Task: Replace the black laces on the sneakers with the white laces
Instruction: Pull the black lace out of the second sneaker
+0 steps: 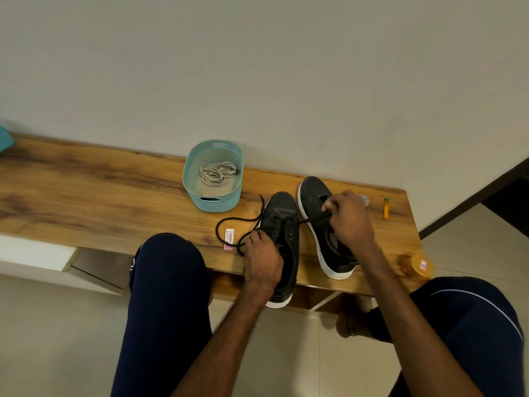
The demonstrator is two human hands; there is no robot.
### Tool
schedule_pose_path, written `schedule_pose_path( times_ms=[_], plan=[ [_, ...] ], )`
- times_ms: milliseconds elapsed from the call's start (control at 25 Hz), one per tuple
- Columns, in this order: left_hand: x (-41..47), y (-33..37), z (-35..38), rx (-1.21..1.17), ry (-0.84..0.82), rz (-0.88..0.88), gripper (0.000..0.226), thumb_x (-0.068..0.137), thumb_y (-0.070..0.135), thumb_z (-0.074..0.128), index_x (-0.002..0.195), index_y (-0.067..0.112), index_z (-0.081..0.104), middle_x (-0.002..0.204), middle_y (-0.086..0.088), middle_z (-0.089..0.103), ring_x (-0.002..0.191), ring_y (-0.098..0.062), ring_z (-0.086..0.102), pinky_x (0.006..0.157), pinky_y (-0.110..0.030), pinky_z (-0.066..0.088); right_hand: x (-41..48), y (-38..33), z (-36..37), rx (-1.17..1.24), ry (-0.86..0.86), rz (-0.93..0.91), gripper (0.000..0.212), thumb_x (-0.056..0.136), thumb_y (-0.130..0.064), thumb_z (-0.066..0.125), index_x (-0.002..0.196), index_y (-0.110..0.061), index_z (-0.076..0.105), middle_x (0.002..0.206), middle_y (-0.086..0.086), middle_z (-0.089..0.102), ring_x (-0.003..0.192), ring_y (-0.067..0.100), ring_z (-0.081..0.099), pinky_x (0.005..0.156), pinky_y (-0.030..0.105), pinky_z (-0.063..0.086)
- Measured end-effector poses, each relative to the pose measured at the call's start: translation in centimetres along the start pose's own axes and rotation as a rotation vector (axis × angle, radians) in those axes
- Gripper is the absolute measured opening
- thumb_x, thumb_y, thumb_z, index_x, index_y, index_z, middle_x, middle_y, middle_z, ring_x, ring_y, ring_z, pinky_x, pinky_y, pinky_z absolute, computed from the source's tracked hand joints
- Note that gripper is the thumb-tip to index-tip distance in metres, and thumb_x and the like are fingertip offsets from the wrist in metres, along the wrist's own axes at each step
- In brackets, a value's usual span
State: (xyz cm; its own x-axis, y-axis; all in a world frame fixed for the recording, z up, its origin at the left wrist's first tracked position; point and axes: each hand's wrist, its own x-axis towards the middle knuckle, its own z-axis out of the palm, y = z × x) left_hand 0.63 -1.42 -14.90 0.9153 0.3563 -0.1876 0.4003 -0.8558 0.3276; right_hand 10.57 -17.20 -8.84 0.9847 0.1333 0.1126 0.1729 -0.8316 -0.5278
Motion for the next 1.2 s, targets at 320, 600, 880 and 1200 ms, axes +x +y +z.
schedule_pose_path(
  times_ms=[320,600,880,1200],
  plan=[
    [-0.2,0.2,0.0,0.010,-0.004,0.007,0.059,0.096,0.028,0.052,0.145,0.003,0.032,0.146,-0.016,0.037,0.131,-0.029,0.040,0.108,-0.043,0.041,-3.2,-3.1,6.1,-0.344,-0.287,-0.272,0.027,0.103,-0.025,0.047,0.126,-0.020,0.060,0.126,0.000,0.056,0.121,0.020,0.045,0.105,0.046,0.034],
    [0.0,0.1,-0.3,-0.005,0.039,0.003,0.055,0.095,0.026,0.051,0.143,0.003,0.037,0.142,-0.014,0.042,0.128,-0.026,0.043,0.108,-0.034,0.036,-0.9,-1.1,0.4,0.389,0.091,0.030,0.010,0.095,-0.013,0.062,0.098,-0.016,0.071,0.098,-0.002,0.066,0.093,0.011,0.057,0.085,0.031,0.046],
    [0.0,0.1,-0.2,-0.018,0.039,0.025,0.049,0.100,0.029,0.044,0.143,0.008,0.038,0.143,-0.011,0.044,0.129,-0.023,0.043,0.105,-0.034,0.038,-1.3,-2.1,1.5,-0.404,-0.213,-0.152,0.033,0.100,-0.032,0.053,0.132,-0.025,0.057,0.135,0.000,0.053,0.129,0.023,0.040,0.105,0.051,0.033],
    [-0.2,0.1,0.0,-0.012,0.000,-0.003,0.059,0.105,0.041,0.030,0.152,0.006,0.024,0.156,-0.012,0.034,0.140,-0.025,0.037,0.108,-0.039,0.038,-2.6,-2.7,4.3,-0.130,-0.135,-0.188,0.010,0.096,-0.021,0.060,0.103,-0.022,0.067,0.103,-0.007,0.063,0.100,0.012,0.054,0.094,0.038,0.042]
  ],
)
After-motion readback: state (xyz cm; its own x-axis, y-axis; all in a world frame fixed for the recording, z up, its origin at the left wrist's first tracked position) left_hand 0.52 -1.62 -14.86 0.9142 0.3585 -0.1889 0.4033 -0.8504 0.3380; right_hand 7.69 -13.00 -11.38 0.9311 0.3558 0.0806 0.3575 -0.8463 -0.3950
